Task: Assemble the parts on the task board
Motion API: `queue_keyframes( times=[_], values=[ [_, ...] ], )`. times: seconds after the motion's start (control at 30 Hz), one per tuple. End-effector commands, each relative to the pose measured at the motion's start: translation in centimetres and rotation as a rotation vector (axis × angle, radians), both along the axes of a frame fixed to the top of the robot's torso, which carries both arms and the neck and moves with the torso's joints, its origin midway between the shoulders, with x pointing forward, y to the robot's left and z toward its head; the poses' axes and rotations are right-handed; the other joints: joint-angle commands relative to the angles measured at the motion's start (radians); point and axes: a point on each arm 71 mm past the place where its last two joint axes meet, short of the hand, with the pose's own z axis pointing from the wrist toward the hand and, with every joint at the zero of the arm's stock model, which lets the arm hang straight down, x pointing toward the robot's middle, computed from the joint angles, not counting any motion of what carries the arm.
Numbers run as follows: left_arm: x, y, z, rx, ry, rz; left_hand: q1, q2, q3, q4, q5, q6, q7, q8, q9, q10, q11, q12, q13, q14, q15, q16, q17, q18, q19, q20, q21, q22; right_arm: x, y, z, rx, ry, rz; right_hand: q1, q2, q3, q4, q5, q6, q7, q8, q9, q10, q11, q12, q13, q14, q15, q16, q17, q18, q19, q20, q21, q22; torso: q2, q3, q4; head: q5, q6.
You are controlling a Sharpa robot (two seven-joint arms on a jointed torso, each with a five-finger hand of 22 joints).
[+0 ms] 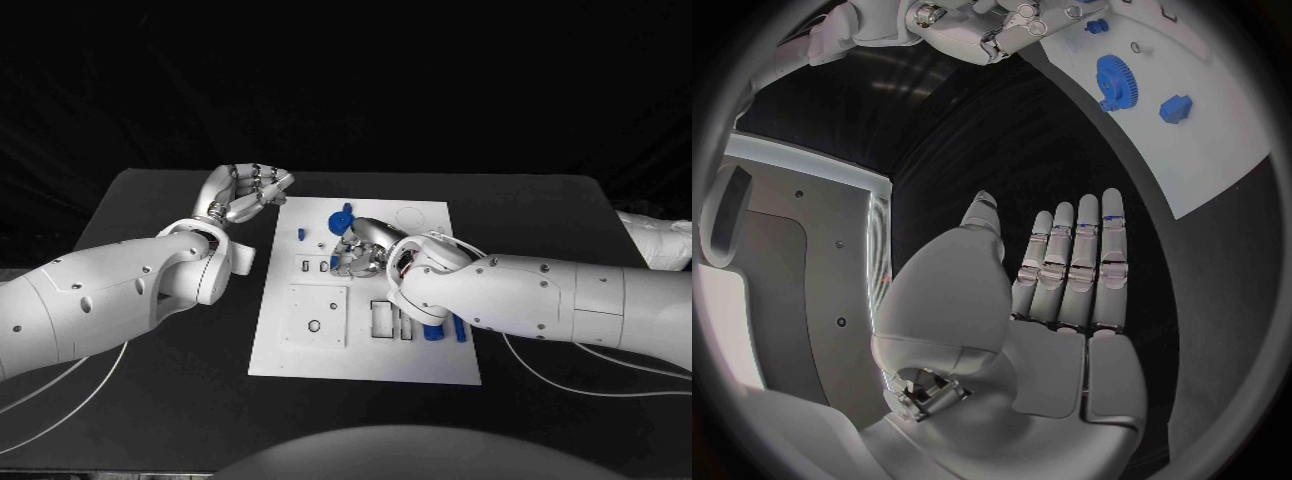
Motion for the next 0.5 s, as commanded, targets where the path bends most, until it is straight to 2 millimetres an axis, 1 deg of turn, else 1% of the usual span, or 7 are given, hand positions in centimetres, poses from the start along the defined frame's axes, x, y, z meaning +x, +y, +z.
queue_keyframes(
  times=[0.03,0.13,0.23,0.33,0.43,0.5],
  values=[
    [-0.06,-0.27,0.15,-0.004,-0.012,-0.018,0.002,0.01,-0.007,-0.001,0.004,0.007,-0.001,-0.004,0.002,0.002,0.003,-0.003,0.001,-0.009,-0.001,-0.006,0.001,0.011,-0.007,0.002,-0.005,-0.001,-0.11,-0.04,-0.35,-0.022,0.009,0.016,-0.001,0.008,0.001,-0.008,0.006,-0.007,0.002,-0.006,0.001,0.103,0.008,0.003,0.263,0.104,0.005,0.004,0.263,-0.014,0.103,0.009,0.004,0.263,0.0,0.0001,0.0013,-0.003,0.0],
    [-0.07,-0.16,0.16,-0.003,-0.012,-0.015,0.002,0.01,-0.007,-0.001,0.004,0.007,-0.001,-0.004,0.002,0.002,0.003,-0.003,0.001,-0.009,-0.001,-0.006,0.001,0.011,-0.007,0.002,-0.005,-0.001,-0.12,-0.05,-0.37,-0.025,0.009,0.019,-0.001,0.008,0.001,-0.008,0.006,-0.007,0.002,-0.006,0.001,0.103,0.008,0.003,0.263,0.104,0.005,0.004,0.263,-0.014,0.103,0.009,0.004,0.263,0.0,0.0005,-0.001,0.0,-0.002],
    [-0.08,-0.06,0.16,-0.002,-0.012,-0.012,0.002,0.01,-0.007,-0.001,0.004,0.007,-0.001,-0.004,0.002,0.002,0.003,-0.003,0.001,-0.009,-0.001,-0.006,0.001,0.011,-0.007,0.002,-0.005,-0.001,-0.13,-0.06,-0.4,-0.029,0.01,0.023,-0.001,0.008,0.001,-0.008,0.006,-0.008,0.002,-0.007,0.0,0.103,0.009,0.003,0.263,0.104,0.006,0.004,0.263,-0.014,0.103,0.009,0.004,0.263,0.0,0.0002,-0.0001,-0.002,-0.002],
    [-0.08,-0.01,0.16,-0.001,-0.012,-0.011,0.004,0.011,-0.007,-0.002,0.005,0.007,-0.002,-0.004,0.002,0.002,0.002,-0.003,0.002,-0.009,-0.001,-0.006,0.002,0.012,-0.007,0.002,-0.005,-0.001,-0.19,-0.01,-0.41,-0.039,0.007,0.034,0.001,0.004,0.001,-0.013,0.004,-0.015,0.003,-0.013,-0.002,0.103,0.01,0.003,0.263,0.104,0.007,0.004,0.263,-0.014,0.103,0.011,0.004,0.263,0.0,0.0001,0.0001,-0.004,-0.005],
    [-0.08,0.0,0.16,-0.001,-0.012,-0.011,0.004,0.011,-0.007,-0.002,0.005,0.007,-0.002,-0.004,0.002,0.002,0.002,-0.003,0.002,-0.009,-0.001,-0.006,0.002,0.012,-0.007,0.002,-0.005,-0.001,-0.27,0.06,-0.39,-0.048,0.0,0.044,0.0,-0.001,0.001,-0.015,0.001,-0.026,0.008,-0.022,-0.006,0.103,0.013,0.003,0.263,0.104,0.009,0.004,0.263,-0.014,0.103,0.013,0.004,0.263,-0.001,0.0003,0.0006,-0.005,-0.005],
    [-0.08,0.02,0.16,-0.001,-0.012,-0.011,0.004,0.011,-0.007,-0.002,0.005,0.007,-0.002,-0.004,0.002,0.002,0.002,-0.003,0.002,-0.009,-0.001,-0.006,0.002,0.012,-0.007,0.002,-0.005,-0.001,-0.32,0.12,-0.39,-0.052,-0.002,0.049,-0.006,-0.006,-0.001,-0.016,-0.001,-0.047,0.018,-0.034,-0.012,0.103,0.021,0.003,0.263,0.104,0.014,0.004,0.263,-0.014,0.103,0.017,0.004,0.263,0.0,0.0002,-0.0006,-0.003,-0.005]
  ],
)
